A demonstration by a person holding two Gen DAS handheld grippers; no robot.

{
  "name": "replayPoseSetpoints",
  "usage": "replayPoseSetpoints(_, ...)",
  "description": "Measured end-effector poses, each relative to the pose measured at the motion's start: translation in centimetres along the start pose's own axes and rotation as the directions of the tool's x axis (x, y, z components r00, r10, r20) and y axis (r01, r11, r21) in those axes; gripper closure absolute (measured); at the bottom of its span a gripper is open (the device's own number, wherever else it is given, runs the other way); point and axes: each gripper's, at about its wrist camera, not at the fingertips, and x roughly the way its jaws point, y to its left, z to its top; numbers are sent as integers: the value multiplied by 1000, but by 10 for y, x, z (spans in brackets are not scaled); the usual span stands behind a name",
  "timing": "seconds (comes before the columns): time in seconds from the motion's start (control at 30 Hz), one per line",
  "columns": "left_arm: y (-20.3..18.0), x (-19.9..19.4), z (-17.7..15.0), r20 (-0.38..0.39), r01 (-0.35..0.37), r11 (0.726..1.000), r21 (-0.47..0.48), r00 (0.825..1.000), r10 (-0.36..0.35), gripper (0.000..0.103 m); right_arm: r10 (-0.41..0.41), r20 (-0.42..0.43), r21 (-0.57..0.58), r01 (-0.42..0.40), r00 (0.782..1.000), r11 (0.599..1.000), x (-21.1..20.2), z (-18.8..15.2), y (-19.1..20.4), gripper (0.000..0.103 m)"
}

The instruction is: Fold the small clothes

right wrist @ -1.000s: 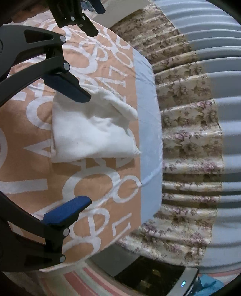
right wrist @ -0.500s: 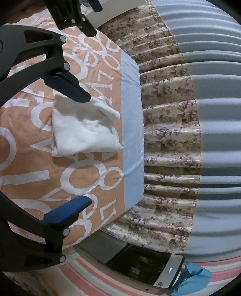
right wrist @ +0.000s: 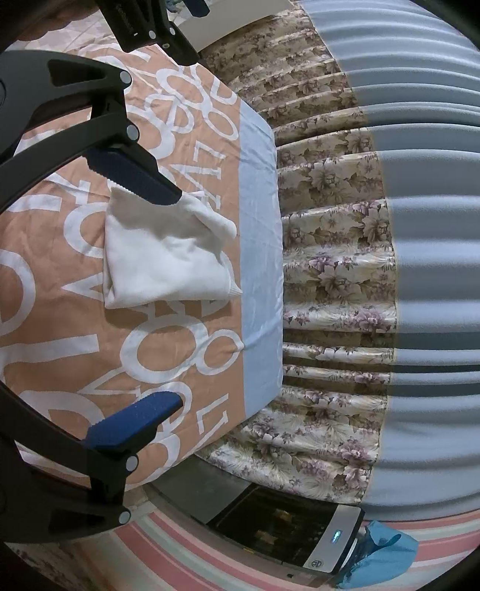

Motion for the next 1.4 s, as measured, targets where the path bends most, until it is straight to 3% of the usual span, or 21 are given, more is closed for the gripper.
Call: replayPoseSetpoints(1.4,-4,-9,5,-2,-7,1000,-29,1000,7,2,-12,-3,-8,12,1000,1000,3,-7,-9,3)
